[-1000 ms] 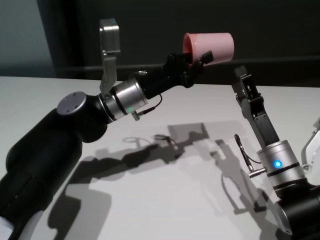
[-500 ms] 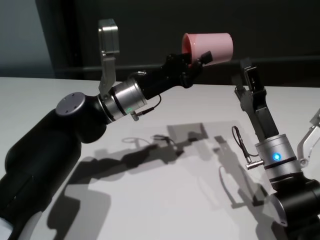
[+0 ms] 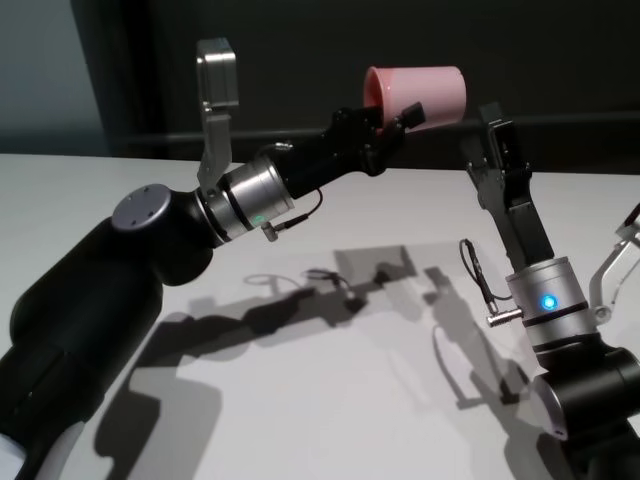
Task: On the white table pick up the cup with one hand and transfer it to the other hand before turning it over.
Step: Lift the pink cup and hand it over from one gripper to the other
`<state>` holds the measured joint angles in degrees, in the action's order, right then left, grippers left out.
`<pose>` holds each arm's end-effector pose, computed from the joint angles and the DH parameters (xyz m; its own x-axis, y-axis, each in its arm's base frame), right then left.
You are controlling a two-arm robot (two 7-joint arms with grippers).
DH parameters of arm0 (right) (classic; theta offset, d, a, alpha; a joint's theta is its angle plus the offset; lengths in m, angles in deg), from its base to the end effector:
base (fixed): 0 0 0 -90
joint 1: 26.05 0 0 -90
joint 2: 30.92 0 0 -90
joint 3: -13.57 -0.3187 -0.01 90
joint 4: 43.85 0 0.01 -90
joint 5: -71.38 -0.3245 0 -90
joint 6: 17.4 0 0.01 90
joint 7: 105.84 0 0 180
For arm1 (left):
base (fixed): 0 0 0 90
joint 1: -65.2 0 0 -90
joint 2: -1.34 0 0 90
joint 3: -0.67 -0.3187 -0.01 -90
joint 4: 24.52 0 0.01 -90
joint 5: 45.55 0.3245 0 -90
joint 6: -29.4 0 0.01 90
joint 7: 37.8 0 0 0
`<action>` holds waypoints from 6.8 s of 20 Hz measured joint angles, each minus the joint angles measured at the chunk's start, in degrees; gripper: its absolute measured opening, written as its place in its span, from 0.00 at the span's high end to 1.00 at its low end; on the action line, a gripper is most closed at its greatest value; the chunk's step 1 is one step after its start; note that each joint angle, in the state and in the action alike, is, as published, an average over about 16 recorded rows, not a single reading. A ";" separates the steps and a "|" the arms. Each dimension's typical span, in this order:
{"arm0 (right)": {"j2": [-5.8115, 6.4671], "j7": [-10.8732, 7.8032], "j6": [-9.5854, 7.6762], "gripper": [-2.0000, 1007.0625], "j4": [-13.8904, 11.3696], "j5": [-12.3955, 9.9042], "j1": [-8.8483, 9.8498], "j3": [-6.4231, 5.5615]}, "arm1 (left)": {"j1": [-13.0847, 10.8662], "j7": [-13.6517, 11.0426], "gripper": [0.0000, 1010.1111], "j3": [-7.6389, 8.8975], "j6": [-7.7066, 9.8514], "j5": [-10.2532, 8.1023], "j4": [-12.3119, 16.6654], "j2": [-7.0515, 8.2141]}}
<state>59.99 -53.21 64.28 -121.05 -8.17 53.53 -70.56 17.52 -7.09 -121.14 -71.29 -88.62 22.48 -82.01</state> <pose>0.3994 0.0292 -0.3366 0.5706 -0.0301 -0.8207 0.7835 0.3196 0.5330 0.5367 -0.0651 -0.2746 0.9624 0.2527 -0.0996 -0.2710 0.9180 -0.2896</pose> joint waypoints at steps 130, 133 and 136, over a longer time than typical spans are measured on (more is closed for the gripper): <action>1.52 -10.69 0.43 0.26 18.91 -9.51 -14.35 9.24 | -4.17 3.28 0.27 0.50 1.31 -0.76 5.94 3.16; 1.52 -10.71 0.43 0.26 18.91 -9.51 -14.35 9.24 | -5.81 5.16 0.18 0.61 1.92 -0.83 8.88 4.62; 1.52 -10.72 0.43 0.26 18.90 -9.51 -14.35 9.24 | -7.42 7.54 0.10 0.61 2.61 -0.58 12.19 6.23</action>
<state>61.51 -63.93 64.71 -102.15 -17.67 39.18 -61.31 10.10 0.45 -120.54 -68.68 -89.20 34.67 -75.78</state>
